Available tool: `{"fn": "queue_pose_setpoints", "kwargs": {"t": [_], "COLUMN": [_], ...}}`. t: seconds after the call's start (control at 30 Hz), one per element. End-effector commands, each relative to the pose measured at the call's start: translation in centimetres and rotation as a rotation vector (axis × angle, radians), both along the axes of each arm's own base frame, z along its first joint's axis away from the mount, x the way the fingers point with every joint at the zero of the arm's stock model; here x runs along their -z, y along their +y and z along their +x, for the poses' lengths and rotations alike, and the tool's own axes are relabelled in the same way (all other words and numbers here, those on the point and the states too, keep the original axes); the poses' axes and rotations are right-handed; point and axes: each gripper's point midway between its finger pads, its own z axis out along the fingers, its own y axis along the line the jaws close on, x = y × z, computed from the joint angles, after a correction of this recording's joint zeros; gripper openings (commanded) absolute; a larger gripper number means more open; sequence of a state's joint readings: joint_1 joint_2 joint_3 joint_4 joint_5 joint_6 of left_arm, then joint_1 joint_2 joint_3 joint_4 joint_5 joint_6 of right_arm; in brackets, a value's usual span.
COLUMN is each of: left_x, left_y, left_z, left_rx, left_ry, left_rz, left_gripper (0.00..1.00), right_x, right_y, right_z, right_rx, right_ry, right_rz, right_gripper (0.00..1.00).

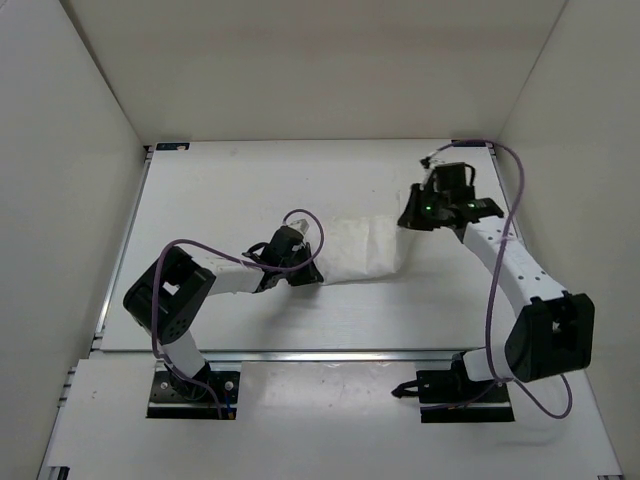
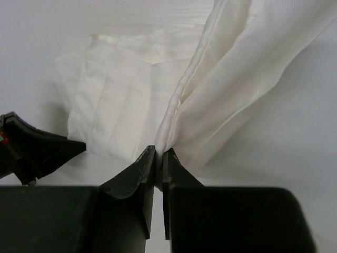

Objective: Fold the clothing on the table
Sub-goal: Fold the skirt

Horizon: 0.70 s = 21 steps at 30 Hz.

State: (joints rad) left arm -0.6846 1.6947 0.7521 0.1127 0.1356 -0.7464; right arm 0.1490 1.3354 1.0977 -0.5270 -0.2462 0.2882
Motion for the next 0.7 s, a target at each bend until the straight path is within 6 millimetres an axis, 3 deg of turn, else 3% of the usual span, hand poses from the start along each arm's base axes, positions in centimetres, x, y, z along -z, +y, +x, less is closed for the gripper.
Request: {"fn": "queue_pose_setpoints", "kwargs": {"t": [0.0,0.07,0.27,0.47,0.67], "left_x": [-0.2,-0.8,-0.9,-0.7,-1.0], "left_y": [-0.3,-0.2,0.4,0.7,0.7], "left_z": [0.0,0.2,0.5,0.3,0.1], "left_rx": [0.002,-0.007,-0.024,-0.031,-0.026], "left_ry": [-0.002,-0.015,-0.017,-0.011,-0.018], "left_rz": [-0.027,-0.033,-0.039,-0.043,-0.053], "left_gripper": [0.0,0.0,0.0,0.0,0.0], "right_x": [-0.3,-0.3,1.7,4.6,6.5], "right_y": [3.9,7.6,15.1,19.5,21.9], "right_z": [-0.1,-0.1,-1.9,-3.4,-4.3], "right_rx": [-0.127,-0.203,-0.329,-0.415,-0.465], "right_ry": [-0.002,-0.009,0.016,0.064,0.108], "right_rz": [-0.075,-0.068,0.009,0.051,0.077], "right_gripper": [0.0,0.0,0.0,0.0,0.0]}}
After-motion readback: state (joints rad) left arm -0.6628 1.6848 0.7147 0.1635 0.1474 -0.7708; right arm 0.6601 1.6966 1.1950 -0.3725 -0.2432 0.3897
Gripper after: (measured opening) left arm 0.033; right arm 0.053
